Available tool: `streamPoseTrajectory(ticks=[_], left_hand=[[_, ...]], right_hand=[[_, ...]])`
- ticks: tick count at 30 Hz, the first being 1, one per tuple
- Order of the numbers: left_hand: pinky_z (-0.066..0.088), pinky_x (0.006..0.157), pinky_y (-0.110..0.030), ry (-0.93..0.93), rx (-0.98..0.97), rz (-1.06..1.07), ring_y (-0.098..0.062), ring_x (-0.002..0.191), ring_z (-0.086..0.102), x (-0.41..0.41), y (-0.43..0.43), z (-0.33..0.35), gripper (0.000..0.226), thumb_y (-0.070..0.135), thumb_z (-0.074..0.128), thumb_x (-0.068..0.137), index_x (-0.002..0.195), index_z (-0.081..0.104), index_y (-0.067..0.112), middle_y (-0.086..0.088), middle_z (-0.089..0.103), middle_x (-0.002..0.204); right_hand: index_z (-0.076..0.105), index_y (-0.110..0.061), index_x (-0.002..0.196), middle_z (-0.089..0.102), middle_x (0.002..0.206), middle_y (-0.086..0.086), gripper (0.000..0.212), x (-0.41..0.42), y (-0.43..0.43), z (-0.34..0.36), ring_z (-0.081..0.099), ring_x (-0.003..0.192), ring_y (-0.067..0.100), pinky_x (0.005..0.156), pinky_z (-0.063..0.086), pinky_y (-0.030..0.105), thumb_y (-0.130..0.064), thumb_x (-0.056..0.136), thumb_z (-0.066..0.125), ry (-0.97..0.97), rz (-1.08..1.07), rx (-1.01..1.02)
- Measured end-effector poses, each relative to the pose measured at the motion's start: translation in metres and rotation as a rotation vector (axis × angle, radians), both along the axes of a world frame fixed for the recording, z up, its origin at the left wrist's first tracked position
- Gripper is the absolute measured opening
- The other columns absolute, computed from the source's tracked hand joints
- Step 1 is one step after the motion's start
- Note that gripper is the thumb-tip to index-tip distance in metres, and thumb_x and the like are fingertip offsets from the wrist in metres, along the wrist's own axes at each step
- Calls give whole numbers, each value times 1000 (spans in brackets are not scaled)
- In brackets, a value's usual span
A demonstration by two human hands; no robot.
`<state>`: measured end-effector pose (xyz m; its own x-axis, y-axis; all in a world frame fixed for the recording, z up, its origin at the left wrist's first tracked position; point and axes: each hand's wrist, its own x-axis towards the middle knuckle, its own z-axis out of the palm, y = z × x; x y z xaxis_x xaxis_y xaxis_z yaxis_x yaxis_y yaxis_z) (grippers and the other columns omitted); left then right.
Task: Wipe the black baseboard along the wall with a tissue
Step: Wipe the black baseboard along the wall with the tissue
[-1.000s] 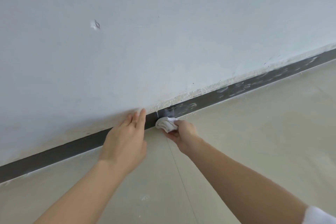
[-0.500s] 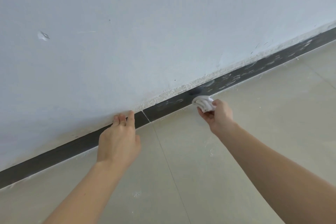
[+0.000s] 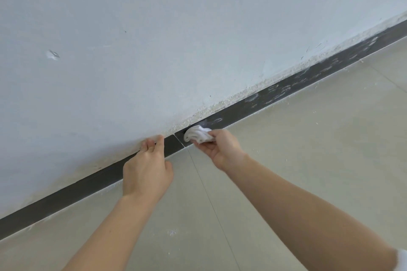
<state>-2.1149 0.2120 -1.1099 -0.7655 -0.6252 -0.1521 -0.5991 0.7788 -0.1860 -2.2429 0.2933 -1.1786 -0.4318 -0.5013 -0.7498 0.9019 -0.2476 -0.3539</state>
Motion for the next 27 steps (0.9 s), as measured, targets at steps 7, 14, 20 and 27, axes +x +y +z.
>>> streamPoseTrajectory(ticks=[7,14,20,27], left_hand=[[35,61,-28,50,41,26,-20,112,57,6,-4,-4,60,18,40,88,146,25,20,-2,38,147],[43,71,-28,32,28,-3,-16,126,46,6,-4,0,60,18,40,89,146,22,20,1,38,146],[34,56,-28,91,70,-22,-22,112,58,13,-6,0,56,11,51,82,137,42,11,-3,50,135],[45,36,-26,132,61,-136,-27,74,71,17,-12,-8,48,4,80,56,103,69,-1,-17,71,100]], right_hand=[[54,12,111,65,85,24,30,-43,50,6,69,58,27,57,61,31,2,90,36,6,-363,-31],[53,5,114,64,85,21,29,15,8,7,66,65,27,52,58,28,-4,91,37,1,130,29],[56,6,84,61,77,22,22,13,-10,25,65,56,26,53,60,30,3,89,34,-26,28,-36],[59,9,88,62,81,20,26,-39,41,27,65,55,23,54,59,27,-1,90,35,-9,-297,-7]])
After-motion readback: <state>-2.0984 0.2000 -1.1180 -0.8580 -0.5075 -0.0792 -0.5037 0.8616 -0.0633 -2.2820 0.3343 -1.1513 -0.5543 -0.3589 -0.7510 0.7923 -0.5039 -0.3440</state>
